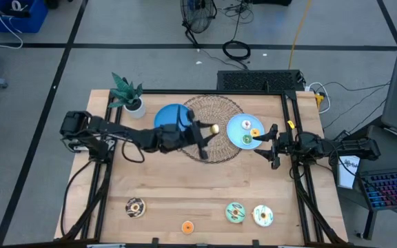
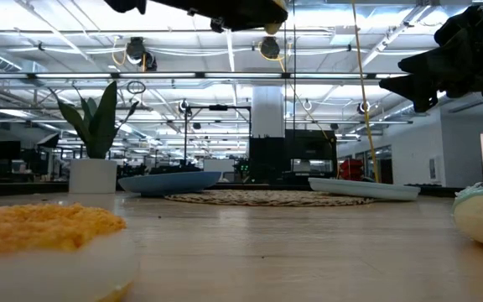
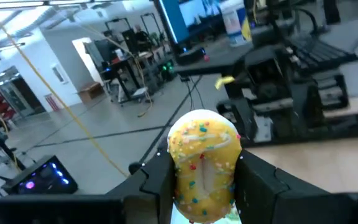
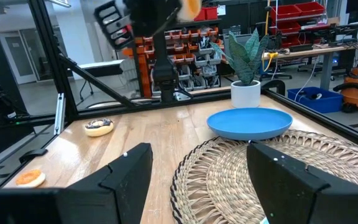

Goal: Pick & Place donuts
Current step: Put the small yellow donut on the light blue plate

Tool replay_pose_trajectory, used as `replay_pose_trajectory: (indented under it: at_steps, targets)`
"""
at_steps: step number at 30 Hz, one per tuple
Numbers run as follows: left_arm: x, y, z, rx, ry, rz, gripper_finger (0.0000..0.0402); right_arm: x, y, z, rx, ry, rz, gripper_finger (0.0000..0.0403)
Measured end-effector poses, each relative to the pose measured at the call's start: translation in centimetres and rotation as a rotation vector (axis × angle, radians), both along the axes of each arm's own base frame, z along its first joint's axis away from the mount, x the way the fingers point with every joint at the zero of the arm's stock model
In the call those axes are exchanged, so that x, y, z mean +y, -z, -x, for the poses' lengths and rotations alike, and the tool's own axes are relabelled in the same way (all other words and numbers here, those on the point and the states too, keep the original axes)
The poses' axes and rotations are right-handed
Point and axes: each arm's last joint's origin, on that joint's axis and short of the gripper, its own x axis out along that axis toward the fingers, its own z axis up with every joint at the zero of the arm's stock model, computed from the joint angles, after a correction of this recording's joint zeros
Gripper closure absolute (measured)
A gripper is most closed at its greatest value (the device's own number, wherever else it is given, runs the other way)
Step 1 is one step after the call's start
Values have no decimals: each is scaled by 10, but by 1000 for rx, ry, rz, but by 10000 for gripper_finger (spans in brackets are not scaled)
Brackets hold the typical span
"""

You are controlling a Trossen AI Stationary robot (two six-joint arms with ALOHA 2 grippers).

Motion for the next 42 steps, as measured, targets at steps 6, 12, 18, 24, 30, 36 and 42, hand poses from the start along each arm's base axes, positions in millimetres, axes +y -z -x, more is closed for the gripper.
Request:
replay_pose_trajectory:
  at_steps: [6,12,18,24,30,36,42]
  targets:
    - [21,0,-2,-31,22,50,265,0,0,0,0,0,0,161]
    - [57,8,-22,-95,30,217,266,0,0,0,0,0,0,161]
    - [84,15,-77,183,-6,231,266,0,0,0,0,0,0,161]
    - [105,38,-119,413,-43,219,266,0,0,0,0,0,0,161]
    - [115,60,-145,458,15,258,266,0,0,0,0,0,0,161]
    - [121,89,-153,516,-8,300,266,0,0,0,0,0,0,161]
    - [131,107,-154,524,-61,388,266,0,0,0,0,0,0,161]
